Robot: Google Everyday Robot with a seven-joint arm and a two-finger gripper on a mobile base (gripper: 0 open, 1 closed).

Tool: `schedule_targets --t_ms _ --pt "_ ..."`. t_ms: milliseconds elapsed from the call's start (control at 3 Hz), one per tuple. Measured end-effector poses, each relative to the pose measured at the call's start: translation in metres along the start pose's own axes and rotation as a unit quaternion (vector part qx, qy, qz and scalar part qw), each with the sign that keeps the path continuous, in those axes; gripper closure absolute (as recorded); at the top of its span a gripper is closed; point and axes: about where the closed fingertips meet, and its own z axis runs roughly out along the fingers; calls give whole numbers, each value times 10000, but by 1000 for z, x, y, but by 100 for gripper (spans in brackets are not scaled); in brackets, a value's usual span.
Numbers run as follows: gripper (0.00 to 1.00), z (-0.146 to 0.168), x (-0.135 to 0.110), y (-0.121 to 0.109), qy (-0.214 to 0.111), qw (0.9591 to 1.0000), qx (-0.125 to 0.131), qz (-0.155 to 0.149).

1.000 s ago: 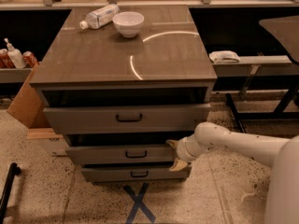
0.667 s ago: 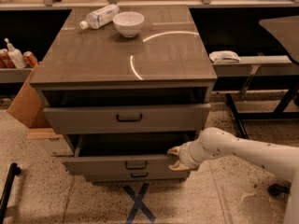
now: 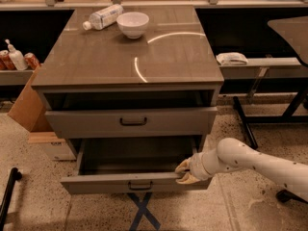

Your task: Open middle drawer

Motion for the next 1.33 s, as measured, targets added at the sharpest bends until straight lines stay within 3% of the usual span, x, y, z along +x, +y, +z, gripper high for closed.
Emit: schedule_targets --t_ms 1000,1333 --pt "8 5 -2 2 -9 10000 -44 -8" --pt "0 6 -2 3 -16 10000 -58 -10"
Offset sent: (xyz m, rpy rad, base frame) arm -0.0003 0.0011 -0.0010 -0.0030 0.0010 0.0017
